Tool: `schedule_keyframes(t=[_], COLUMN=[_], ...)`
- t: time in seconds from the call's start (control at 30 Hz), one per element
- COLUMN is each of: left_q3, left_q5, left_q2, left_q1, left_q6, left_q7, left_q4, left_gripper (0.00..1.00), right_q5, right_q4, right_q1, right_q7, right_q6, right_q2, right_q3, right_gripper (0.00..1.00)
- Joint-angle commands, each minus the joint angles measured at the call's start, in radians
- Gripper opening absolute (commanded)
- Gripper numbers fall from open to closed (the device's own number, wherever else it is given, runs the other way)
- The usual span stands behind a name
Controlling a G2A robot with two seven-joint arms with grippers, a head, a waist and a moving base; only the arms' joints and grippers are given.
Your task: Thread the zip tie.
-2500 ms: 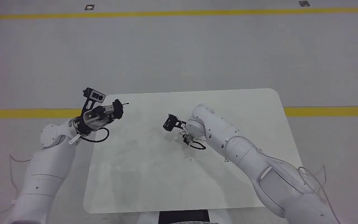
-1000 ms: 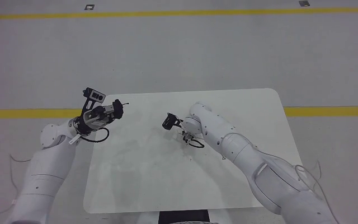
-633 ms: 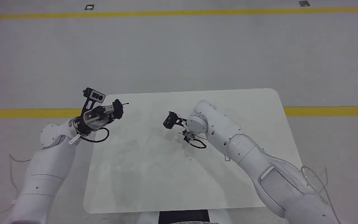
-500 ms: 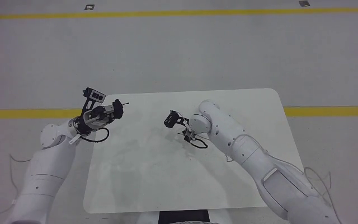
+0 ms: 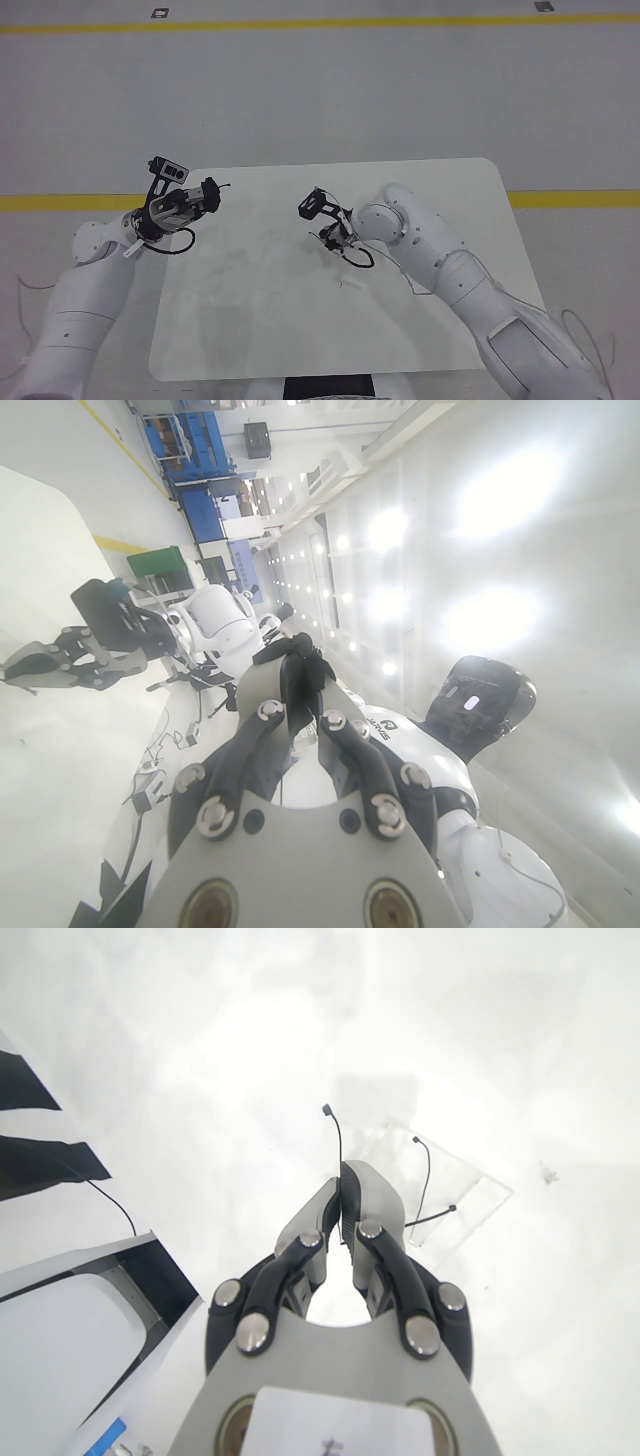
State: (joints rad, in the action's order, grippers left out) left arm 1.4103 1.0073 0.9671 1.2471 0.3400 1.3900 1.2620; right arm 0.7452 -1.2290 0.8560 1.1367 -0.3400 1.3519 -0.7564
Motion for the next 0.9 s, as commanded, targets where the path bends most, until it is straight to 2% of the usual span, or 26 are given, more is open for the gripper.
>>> schedule_keyframes(t=[0.0, 0.33, 0.47, 0.8, 0.83, 0.87], left_q3=[0.0, 0.0, 0.0, 0.0, 0.0, 0.0], left_q5=[0.0, 0.0, 0.0, 0.0, 0.0, -0.011], left_q2=[0.0, 0.0, 0.0, 0.0, 0.0, 0.0], left_q1=[0.0, 0.0, 0.0, 0.0, 0.0, 0.002], left_q6=[0.0, 0.0, 0.0, 0.0, 0.0, 0.0], left_q7=[0.0, 0.0, 0.0, 0.0, 0.0, -0.026], left_q4=[0.0, 0.0, 0.0, 0.0, 0.0, 0.002], left_gripper=[0.0, 0.0, 0.0, 0.0, 0.0, 0.0], right_q5=[-0.026, -0.149, -0.246, -0.246, -0.252, -0.238], right_q4=[-0.012, -0.077, -0.119, -0.119, -0.121, -0.126], right_q1=[0.013, 0.09, 0.127, 0.127, 0.138, 0.142], right_q7=[-0.032, -0.175, -0.227, -0.227, -0.249, -0.284], right_q6=[0.0, 0.0, 0.0, 0.0, 0.0, 0.008], right_q2=[-0.011, -0.07, -0.094, -0.094, -0.093, -0.093], right_q3=[-0.017, -0.102, -0.129, -0.129, -0.128, -0.131], right_gripper=[0.0, 0.0, 0.0, 0.0, 0.0, 0.0])
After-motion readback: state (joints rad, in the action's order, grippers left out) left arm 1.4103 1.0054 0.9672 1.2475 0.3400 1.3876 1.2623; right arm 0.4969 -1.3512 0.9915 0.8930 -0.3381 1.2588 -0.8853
